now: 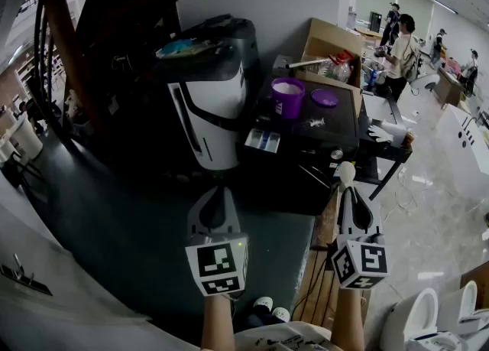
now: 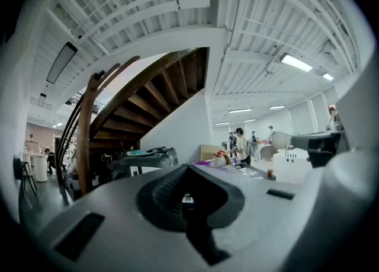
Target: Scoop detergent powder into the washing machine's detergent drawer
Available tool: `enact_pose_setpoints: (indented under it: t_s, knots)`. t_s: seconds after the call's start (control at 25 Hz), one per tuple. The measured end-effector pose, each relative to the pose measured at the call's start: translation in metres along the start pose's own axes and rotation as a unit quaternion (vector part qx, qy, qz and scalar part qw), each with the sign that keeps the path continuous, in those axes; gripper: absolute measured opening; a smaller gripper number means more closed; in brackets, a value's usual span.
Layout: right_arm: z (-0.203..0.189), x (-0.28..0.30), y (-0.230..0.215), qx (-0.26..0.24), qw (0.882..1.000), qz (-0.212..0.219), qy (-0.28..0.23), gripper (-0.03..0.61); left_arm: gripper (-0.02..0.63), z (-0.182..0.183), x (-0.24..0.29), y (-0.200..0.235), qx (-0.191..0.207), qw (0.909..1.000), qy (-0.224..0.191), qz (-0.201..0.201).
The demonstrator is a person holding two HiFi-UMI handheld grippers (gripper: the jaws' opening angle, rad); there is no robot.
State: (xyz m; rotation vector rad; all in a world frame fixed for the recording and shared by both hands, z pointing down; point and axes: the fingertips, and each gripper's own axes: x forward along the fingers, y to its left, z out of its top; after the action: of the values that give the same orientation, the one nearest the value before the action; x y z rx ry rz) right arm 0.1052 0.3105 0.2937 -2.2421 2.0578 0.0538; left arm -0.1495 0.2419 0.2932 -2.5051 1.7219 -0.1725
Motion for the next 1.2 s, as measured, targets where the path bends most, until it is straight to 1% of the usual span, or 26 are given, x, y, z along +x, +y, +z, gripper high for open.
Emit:
enact_pose_setpoints:
  t_s: [0.44,0.56,0.72,1.2]
  knots:
    - [-0.003,0.006,0.007,0.003,1.0,0.001,0.001,0.02,0.003,-0.004,0.004,0.01,-0.001,1.0,0.002,0.001]
    - [-0.003,0.011,0.011,0.009,1.0,0.005,-0.002,0.02,0.003,-0.004,0.008,0.014,-0.002,1.0,0.002,0.001]
    - [-0.002,0.019,0.015,0.006,1.0,0.003,-0.006,0.02,0.003,-0.006,0.015,0.02,-0.002,1.0,0.0,-0.001]
    - [-0.015,0.038,0.041,0.01,1.0,0.004,-0.003,0.02,0.003,-0.02,0.031,0.047,-0.003,1.0,0.003,-0.003]
